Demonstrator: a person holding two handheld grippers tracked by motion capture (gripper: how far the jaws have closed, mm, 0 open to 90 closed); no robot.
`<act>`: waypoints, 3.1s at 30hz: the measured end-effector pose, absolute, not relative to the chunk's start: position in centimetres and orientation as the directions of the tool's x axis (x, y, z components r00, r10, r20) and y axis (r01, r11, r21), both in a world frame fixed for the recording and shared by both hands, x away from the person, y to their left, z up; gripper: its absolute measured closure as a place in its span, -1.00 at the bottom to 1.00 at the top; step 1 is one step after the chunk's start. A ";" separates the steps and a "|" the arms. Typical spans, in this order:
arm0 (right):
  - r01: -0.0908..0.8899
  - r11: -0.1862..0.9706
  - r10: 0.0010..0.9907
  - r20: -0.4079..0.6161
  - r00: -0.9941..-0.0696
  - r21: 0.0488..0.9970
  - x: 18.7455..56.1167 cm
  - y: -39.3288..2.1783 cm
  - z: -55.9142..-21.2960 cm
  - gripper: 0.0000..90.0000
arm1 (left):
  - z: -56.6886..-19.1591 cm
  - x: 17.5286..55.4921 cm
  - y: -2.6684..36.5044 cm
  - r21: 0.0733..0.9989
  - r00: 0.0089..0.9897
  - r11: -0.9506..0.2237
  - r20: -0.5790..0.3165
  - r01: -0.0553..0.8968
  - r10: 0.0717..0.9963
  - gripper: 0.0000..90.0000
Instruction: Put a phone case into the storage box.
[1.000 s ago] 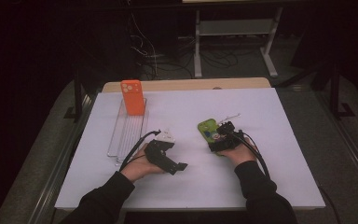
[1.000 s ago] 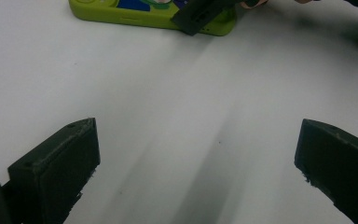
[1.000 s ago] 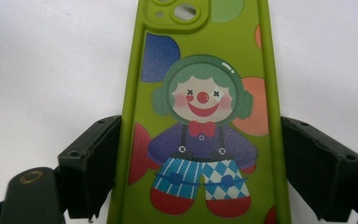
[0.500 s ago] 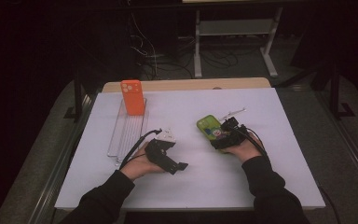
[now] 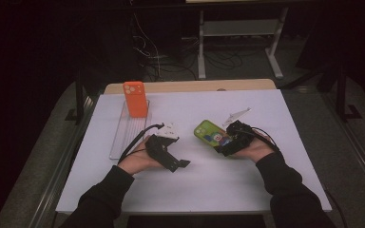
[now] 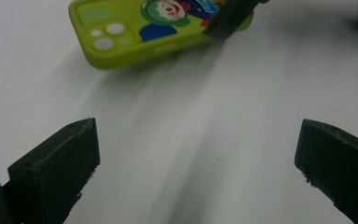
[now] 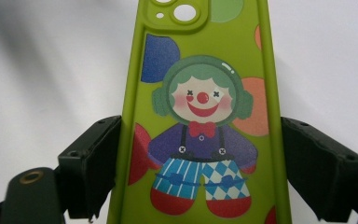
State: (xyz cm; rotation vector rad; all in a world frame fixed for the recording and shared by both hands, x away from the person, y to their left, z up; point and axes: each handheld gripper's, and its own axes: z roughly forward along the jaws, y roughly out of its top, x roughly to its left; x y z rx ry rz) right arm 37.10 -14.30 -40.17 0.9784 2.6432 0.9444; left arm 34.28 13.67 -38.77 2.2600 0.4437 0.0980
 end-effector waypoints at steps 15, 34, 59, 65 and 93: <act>0.271 0.728 0.349 0.000 -0.937 0.630 35.2 -12.2 -40.0 -0.66 | -36.9 35.2 13.6 0.742 0.980 -0.656 -0.006 0.138 0.200 -1.00; 0.115 0.766 0.145 0.005 -0.989 0.633 33.3 -9.6 -39.4 -0.67 | -38.7 34.4 11.4 0.667 0.999 -0.744 0.003 -0.037 -0.046 -0.92; 0.113 0.780 0.121 0.029 -0.992 0.615 32.6 -9.2 -39.0 -0.67 | -39.5 34.1 10.6 0.630 0.996 -0.775 -0.020 -0.052 -0.083 -0.67; 0.108 0.765 0.106 0.042 -0.993 0.635 32.6 -9.4 -39.1 -0.70 | -39.3 34.2 10.8 0.626 0.996 -0.779 -0.036 -0.039 -0.079 -0.65; 0.428 0.499 0.520 0.135 -0.844 0.753 35.4 -15.0 -38.5 -1.00 | -38.7 35.7 11.2 0.626 0.901 -0.689 -0.049 0.365 0.432 -0.65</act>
